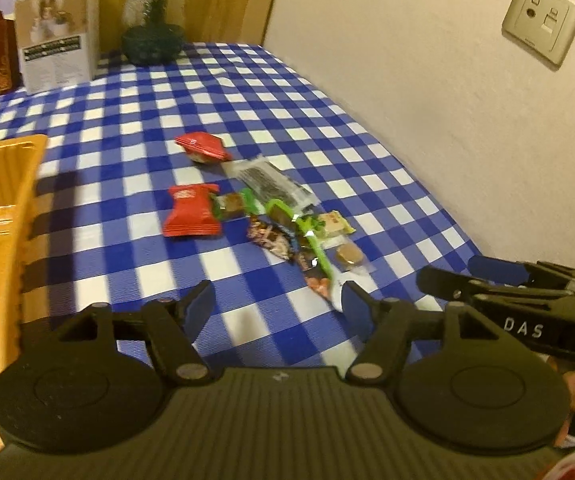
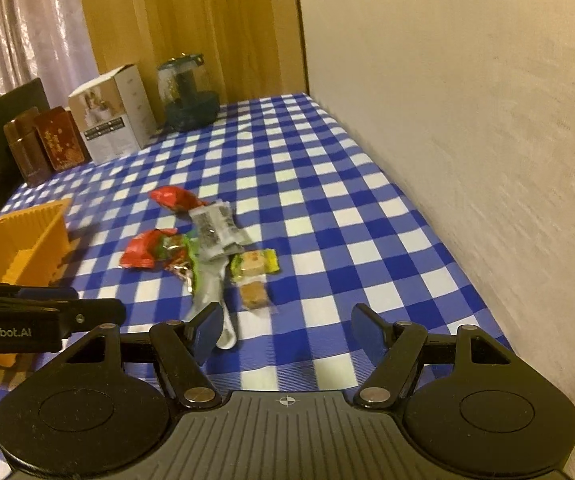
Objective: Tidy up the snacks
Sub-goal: 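Return the left tool to the snack pile, then grasp the green-edged clear wrapper with the left tool while the right tool grasps a small cake packet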
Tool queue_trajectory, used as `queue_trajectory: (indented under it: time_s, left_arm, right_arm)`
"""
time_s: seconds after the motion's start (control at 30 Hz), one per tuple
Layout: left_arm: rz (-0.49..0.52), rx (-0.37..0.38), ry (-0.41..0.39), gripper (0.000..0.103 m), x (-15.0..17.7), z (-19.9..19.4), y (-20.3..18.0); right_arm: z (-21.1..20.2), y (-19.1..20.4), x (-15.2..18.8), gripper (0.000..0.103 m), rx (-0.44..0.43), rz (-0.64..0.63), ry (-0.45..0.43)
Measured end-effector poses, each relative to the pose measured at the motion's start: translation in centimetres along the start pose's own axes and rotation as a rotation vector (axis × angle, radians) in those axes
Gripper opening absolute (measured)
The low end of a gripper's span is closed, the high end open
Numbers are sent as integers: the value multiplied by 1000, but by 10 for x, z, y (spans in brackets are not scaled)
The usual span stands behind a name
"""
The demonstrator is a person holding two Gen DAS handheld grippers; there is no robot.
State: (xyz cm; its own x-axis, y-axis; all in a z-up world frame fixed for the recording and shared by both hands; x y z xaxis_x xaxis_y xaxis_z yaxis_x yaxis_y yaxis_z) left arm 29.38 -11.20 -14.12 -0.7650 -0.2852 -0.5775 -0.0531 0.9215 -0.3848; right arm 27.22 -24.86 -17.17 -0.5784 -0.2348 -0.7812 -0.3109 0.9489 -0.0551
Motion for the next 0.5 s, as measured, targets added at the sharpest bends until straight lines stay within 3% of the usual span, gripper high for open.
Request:
queue_trajectory:
  time_s: [0.37,0.5]
  left_arm:
    - [-47,51,46,32,1,58,-23]
    - [-71,53,55,28,3,72,-22]
  right_arm:
    - [20,-21,11,70,11,37,23]
    - [25,-25,13,70,15,43,31]
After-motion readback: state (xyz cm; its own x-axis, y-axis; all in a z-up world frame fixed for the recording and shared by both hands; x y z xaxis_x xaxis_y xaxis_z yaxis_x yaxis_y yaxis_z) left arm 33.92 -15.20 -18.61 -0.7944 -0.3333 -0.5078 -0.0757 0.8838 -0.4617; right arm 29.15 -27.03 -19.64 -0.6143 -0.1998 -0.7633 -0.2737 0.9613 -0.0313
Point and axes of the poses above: each gripper's, at about its wrist camera, not at the fingertips, and z roughly the way its jaws point, y to its left, x to its underside, the point moved 7 cm from there along z, roughly the way its jaws point, and after that the axes turned 15 degrees about -z, right-handed, at the moved point
